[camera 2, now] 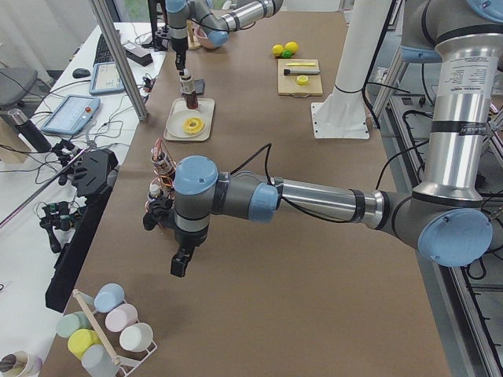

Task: Place tea on tray
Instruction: 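Lift the bottle and place it on the white tray beside the bowl, then open the right gripper and withdraw it from the bottle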

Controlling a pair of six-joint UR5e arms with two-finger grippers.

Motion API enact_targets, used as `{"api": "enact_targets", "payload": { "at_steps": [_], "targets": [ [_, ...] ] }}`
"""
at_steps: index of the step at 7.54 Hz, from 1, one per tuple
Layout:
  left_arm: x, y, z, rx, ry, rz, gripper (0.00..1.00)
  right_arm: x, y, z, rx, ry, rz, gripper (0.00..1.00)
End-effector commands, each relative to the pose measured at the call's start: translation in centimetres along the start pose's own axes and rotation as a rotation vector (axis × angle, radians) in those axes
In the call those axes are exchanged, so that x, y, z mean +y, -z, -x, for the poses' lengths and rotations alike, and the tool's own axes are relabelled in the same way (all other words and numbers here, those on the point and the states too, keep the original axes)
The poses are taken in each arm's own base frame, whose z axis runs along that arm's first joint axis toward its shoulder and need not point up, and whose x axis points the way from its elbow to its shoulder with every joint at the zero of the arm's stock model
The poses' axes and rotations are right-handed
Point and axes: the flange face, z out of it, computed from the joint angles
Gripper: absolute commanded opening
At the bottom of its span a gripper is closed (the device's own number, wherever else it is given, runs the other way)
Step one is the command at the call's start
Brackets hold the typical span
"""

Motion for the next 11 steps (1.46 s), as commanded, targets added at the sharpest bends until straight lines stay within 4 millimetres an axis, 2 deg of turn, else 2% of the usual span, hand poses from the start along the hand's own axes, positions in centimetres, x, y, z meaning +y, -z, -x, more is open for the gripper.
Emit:
{"api": "enact_targets", "payload": {
  "at_steps": [1, 2, 3, 4, 6, 7, 8, 9, 10, 11],
  "targets": [
    [-0.3, 0.1, -0.1, 0.000, -0.001, -0.002, 0.98, 0.2, 0.4, -0.6, -0.008, 0.012, -0.011, 1.00],
    [-0.3, 0.2, -0.1, 0.000, -0.002, -0.002, 0.98, 0.2, 2.0, -0.4, -0.028, 0.014, -0.017, 1.00],
    [-0.3, 0.2, -0.1, 0.000, -0.003, -0.002, 0.98, 0.6, 3.3, -1.5, -0.056, 0.007, -0.004, 1.00],
    [-0.4, 0.2, -0.1, -0.001, -0.002, -0.003, 0.98, 1.2, 6.0, -2.2, -0.081, -0.008, 0.014, 1.00],
    [-0.6, 0.4, -0.2, -0.001, -0.003, -0.006, 0.98, 5.2, 11.1, -2.1, -0.062, -0.038, 0.053, 1.00],
    [-0.5, 0.4, -0.1, -0.001, -0.003, -0.007, 0.98, 7.4, 12.5, -3.2, -0.044, -0.053, 0.068, 1.00],
    [-0.3, 0.2, 0.0, 0.000, -0.006, -0.007, 0.98, 10.7, 13.0, -4.8, -0.012, -0.060, 0.083, 1.00],
    [-0.1, 0.2, 0.0, 0.000, -0.009, -0.007, 0.98, 15.3, 12.8, -6.5, 0.056, -0.048, 0.078, 1.00],
    [0.0, 0.1, 0.0, -0.001, -0.008, -0.005, 0.98, 18.4, 12.0, -9.9, 0.137, -0.009, 0.046, 1.00],
    [0.1, 0.0, 0.1, 0.001, -0.008, -0.003, 0.98, 20.2, 10.3, -15.7, 0.198, 0.081, 0.038, 1.00]
  ]
}}
